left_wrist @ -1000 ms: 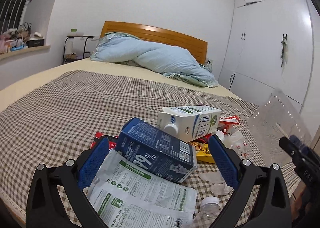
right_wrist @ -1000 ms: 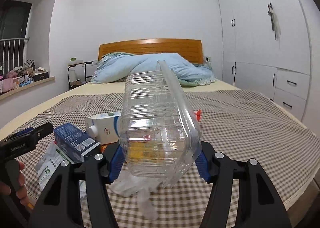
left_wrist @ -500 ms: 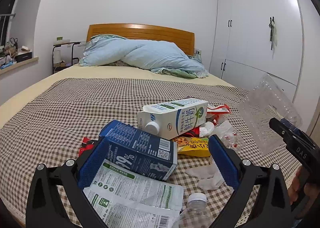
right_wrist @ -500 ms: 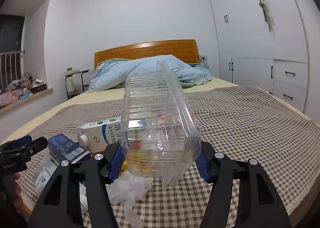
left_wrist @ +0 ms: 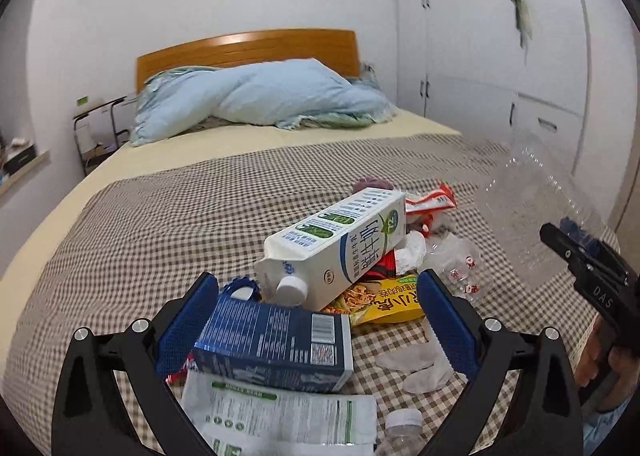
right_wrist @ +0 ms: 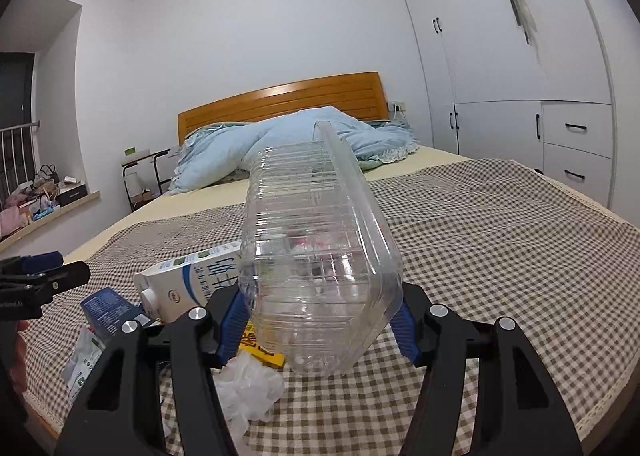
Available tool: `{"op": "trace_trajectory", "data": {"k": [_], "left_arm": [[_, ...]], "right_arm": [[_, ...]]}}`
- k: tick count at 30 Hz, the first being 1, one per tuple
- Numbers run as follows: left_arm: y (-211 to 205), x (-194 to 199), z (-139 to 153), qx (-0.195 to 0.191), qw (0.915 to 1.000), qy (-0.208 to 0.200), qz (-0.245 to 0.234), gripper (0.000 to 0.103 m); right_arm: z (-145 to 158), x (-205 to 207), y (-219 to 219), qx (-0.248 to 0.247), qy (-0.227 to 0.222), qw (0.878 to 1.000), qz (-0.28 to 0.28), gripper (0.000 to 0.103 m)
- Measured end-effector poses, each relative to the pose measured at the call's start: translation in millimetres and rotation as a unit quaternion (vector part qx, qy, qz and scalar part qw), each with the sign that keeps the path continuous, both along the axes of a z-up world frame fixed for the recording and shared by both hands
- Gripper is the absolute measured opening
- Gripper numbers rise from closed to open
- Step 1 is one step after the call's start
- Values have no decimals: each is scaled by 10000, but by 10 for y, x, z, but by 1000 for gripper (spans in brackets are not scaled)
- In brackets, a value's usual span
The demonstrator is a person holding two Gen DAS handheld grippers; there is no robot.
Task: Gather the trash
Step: 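Close the left tool on the white milk carton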
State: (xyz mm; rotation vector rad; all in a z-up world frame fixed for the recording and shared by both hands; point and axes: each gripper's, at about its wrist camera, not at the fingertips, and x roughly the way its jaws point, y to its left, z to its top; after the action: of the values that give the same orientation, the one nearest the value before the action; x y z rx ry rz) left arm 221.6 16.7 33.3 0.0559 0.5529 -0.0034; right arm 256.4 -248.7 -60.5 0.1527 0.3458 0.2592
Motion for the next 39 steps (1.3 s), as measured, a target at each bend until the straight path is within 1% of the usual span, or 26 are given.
{"op": "trace_trajectory", "data": {"k": [3,7,10,17,20,24,28,33,39], "left_arm": [[-16,160,12,68,9996,223,-178,96],[0,410,-10,127,9979,572,-280,96],[9,578,-17,181,9965,745,-343,96],[61,1043,-104,63,9899,1306,-546,96],[61,1206,-134,133,9873,1446,-652,96],[33,1420,-198,338,9810,1757,-751,96],[-19,1590,-250,512,9761,1904,-916,96],[-35,1787,-367,561,9693,2152,-1050,96],[-68,2041,-475,571,9593,2462,-1261,96]], "right_arm": [[4,57,-68,40,9,10000,-64,59],[-59,144,-172,196,141,9996,-157,59],[-93,208,-209,245,248,9992,-204,59],[-154,352,-295,210,364,9988,-270,59],[-170,400,-344,162,378,9987,-316,59],[-209,458,-416,143,429,9982,-397,59],[-264,537,-450,117,515,9976,-446,59],[-303,624,-450,189,605,9968,-480,59],[-329,690,-383,92,613,9969,-478,59]]}}
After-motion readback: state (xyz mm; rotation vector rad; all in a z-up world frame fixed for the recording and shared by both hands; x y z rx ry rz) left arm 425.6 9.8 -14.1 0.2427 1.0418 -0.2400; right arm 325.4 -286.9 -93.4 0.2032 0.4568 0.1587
